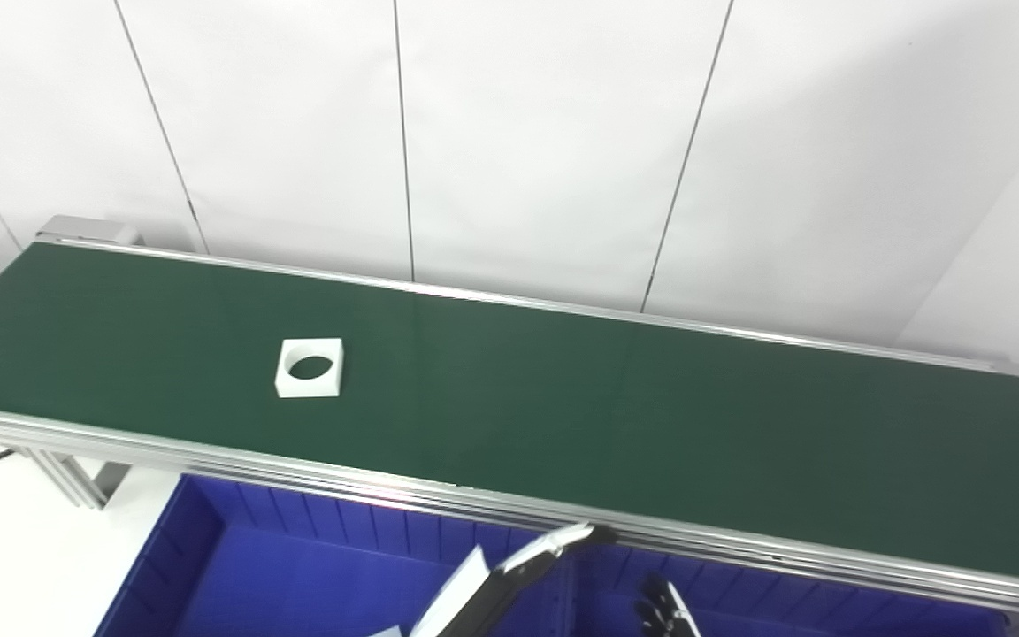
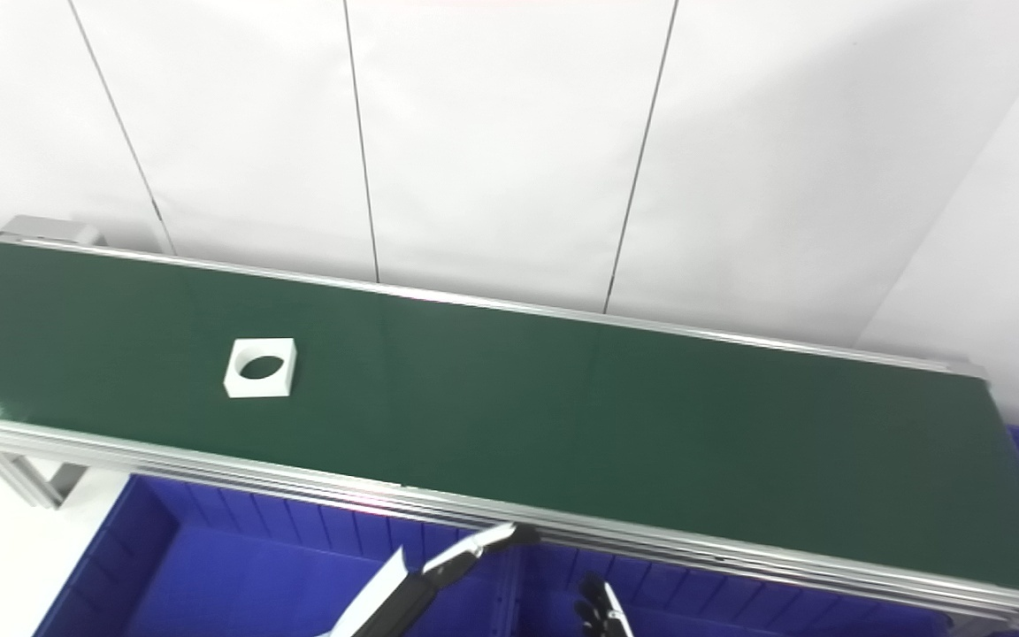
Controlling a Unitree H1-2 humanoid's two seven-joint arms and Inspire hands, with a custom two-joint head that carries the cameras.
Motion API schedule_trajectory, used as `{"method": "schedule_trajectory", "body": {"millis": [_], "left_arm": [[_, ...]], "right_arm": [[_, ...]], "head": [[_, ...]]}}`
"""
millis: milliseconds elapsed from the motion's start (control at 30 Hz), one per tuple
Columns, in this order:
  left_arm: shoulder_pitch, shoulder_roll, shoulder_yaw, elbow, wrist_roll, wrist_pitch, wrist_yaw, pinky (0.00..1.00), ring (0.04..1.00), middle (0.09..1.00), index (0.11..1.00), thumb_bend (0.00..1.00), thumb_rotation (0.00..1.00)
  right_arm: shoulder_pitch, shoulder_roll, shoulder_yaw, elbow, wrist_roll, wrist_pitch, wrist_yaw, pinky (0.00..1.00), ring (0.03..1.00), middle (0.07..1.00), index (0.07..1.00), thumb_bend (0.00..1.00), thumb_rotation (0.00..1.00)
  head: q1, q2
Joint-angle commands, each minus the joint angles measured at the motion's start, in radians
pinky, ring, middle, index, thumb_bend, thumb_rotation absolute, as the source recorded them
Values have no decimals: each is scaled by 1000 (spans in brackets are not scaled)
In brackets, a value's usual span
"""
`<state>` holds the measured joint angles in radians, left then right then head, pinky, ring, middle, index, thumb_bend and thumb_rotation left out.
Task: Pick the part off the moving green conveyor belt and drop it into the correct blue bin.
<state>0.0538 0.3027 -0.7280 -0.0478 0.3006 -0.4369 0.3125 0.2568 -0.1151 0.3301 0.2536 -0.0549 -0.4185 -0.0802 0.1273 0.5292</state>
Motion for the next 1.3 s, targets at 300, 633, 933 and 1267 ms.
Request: {"method": "schedule_trajectory", "body": {"millis": [300,633,933,1267], "left_arm": [[-152,24,147,9,169,-33,29,937,948,921,892,930,696],[-263,53,291,58,275,-29,-39,903,910,850,851,908,598],[-361,85,379,161,357,5,-165,838,865,833,856,996,507],[-471,104,399,367,398,-14,-187,767,812,818,848,1000,221]], "right_arm": [[-14,7,-12,-7,6,-52,8,940,940,954,962,1000,976],[-21,13,-10,-1,6,-52,7,907,929,951,970,1000,968],[-22,16,-10,1,3,-52,2,899,923,949,973,1000,970],[-21,17,-8,3,0,-52,0,886,917,945,965,1000,962]], "head": [[6,-3],[-6,-5],[-8,-8],[-9,-10]]}}
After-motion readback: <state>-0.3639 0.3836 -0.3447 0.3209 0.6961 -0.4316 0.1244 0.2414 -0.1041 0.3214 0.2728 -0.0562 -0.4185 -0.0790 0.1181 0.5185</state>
